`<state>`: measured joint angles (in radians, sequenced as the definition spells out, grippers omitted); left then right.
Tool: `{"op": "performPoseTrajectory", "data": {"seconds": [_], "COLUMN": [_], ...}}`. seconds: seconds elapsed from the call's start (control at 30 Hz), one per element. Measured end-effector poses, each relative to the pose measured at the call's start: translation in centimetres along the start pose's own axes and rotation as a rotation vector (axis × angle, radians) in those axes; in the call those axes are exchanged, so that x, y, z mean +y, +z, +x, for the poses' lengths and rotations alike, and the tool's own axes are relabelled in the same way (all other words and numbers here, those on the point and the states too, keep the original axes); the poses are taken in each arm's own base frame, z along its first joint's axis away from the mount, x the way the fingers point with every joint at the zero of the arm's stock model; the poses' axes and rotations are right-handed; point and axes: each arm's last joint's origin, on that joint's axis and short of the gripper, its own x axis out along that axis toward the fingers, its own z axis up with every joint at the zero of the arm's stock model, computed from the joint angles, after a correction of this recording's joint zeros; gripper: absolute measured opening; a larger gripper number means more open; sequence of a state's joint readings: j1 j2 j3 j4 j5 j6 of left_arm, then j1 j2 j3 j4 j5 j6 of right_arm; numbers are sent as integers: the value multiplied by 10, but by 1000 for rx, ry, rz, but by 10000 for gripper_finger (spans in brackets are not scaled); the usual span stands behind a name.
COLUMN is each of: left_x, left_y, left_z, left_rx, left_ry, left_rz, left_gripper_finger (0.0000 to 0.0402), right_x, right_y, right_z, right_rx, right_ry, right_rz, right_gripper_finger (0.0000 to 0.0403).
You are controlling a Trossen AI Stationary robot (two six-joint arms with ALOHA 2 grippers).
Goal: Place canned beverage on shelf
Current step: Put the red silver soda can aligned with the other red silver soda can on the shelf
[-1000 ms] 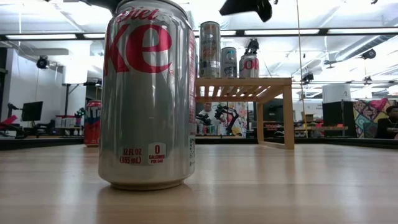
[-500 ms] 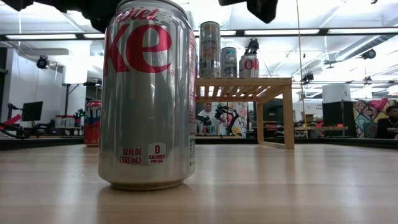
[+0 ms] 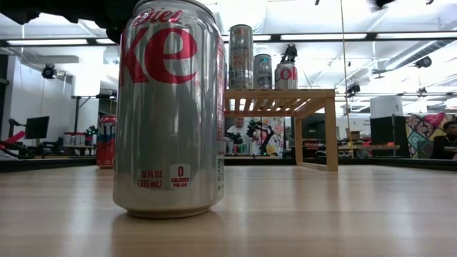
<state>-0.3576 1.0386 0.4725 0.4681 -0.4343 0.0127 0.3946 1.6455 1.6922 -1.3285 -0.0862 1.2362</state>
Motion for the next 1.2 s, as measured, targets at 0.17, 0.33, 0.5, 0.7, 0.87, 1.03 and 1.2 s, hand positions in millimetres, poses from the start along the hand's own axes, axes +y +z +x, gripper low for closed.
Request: {"op": "performPoseTrajectory", "data": {"seconds": [0.17,0.33,0.5,0.7,0.87,1.03,1.2], "left_x": [0,0,0,0,0,0,0], "left_y": [1,1,1,2,2,3,3], "left_z": [0,0,0,0,0,0,0], "left_rx": [-3,-5,-8,-12,-12,-16,-16], "left_ry": [0,0,1,2,3,3,3], "left_rz": [-5,1,38,72,77,73,72], "left_gripper_finger": [0,0,0,0,0,0,0], "right_x": [5,8,10,11,11,11,11], "right_y": [-11,-27,-44,-53,-54,-53,-51], "right_z": [8,15,13,15,21,22,22], "right_rx": [162,212,162,77,97,85,62], "right_ry": [-48,-68,-86,-108,-129,-132,-134], "right_rz": [102,117,140,130,174,104,116], "right_gripper_finger": [13,13,13,13,13,13,13]}}
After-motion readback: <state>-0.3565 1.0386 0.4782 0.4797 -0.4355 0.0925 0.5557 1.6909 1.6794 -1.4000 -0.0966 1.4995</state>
